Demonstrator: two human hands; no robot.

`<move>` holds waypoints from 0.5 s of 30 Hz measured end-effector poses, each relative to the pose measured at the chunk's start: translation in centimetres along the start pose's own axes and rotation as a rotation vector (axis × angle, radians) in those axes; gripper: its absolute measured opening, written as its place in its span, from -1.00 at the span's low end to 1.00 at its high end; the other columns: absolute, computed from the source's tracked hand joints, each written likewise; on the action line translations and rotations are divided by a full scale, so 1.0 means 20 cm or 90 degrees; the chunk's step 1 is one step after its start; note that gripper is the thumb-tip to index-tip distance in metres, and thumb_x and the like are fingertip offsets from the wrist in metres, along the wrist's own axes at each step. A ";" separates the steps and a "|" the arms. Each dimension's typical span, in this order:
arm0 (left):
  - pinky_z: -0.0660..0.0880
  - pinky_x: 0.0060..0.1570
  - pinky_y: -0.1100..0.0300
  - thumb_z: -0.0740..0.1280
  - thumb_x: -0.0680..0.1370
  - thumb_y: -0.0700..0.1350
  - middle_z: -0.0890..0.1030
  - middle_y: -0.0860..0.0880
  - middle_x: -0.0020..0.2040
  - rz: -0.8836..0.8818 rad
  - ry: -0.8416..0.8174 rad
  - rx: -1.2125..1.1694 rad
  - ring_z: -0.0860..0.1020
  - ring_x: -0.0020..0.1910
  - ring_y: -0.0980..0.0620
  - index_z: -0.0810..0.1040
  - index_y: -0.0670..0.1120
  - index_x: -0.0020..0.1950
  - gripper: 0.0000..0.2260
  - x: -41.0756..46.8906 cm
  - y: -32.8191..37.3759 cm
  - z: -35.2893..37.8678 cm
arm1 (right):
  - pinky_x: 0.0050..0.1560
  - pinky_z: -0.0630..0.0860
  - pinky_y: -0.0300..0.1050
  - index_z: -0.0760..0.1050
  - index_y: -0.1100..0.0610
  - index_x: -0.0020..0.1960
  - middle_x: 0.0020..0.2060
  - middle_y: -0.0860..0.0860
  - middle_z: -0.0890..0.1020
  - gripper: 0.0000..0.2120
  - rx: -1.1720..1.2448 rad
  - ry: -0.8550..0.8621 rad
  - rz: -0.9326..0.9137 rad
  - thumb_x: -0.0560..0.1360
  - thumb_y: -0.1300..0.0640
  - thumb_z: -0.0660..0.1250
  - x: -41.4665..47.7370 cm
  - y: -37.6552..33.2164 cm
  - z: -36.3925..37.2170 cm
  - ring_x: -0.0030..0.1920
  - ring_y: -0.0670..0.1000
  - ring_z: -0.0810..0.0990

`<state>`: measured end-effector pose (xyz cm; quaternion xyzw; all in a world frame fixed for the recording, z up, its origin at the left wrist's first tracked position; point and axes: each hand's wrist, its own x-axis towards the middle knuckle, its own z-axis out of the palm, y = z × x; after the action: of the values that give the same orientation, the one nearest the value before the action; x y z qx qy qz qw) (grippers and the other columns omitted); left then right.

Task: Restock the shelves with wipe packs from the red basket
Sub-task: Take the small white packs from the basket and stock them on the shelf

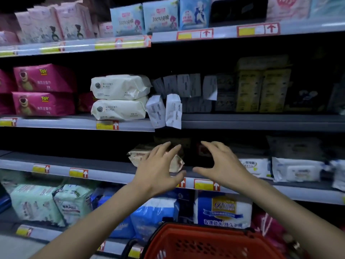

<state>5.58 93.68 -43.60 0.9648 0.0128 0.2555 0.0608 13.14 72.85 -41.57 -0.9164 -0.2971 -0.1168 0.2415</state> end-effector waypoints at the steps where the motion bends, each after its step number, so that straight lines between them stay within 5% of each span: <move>1: 0.29 0.49 -0.07 0.24 0.53 0.36 0.18 0.04 0.67 0.010 -0.014 0.010 0.18 0.63 -0.02 0.13 0.22 0.66 -0.27 -0.03 0.01 0.04 | 0.54 0.24 0.05 0.10 -0.07 0.64 0.59 0.03 0.21 -0.07 -0.024 -0.026 0.003 0.43 -0.36 0.41 -0.04 0.03 0.02 0.59 0.09 0.16; 6: 0.35 0.46 -0.11 0.07 0.51 0.41 0.23 0.00 0.65 0.059 -0.101 0.030 0.26 0.59 -0.08 0.15 0.19 0.66 -0.26 -0.21 0.04 0.29 | 0.60 0.05 0.13 -0.08 -0.12 0.66 0.65 0.06 -0.01 0.03 -0.081 -0.150 0.037 0.42 -0.43 0.38 -0.28 0.23 0.21 0.65 0.13 -0.08; 12: 0.54 0.11 -0.02 0.26 0.55 0.29 0.37 0.03 0.53 0.087 -0.241 0.024 0.57 0.29 -0.13 0.30 0.13 0.61 -0.35 -0.44 0.05 0.70 | 0.57 0.14 0.07 0.06 -0.04 0.65 0.60 0.08 0.20 0.00 -0.113 -0.256 0.034 0.38 -0.41 0.36 -0.56 0.49 0.50 0.60 0.12 0.14; 15: 0.55 0.11 -0.02 0.25 0.57 0.27 0.41 0.02 0.49 0.116 -0.301 0.028 0.58 0.30 -0.12 0.31 0.11 0.60 -0.39 -0.55 0.07 0.91 | 0.55 0.17 0.08 0.07 -0.06 0.64 0.56 0.09 0.23 -0.08 -0.131 -0.340 0.044 0.45 -0.35 0.38 -0.69 0.59 0.67 0.56 0.15 0.19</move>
<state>4.95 89.73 -64.55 0.9960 -0.0832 0.0268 0.0180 10.26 64.62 -62.32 -0.9440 -0.3054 0.1071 0.0642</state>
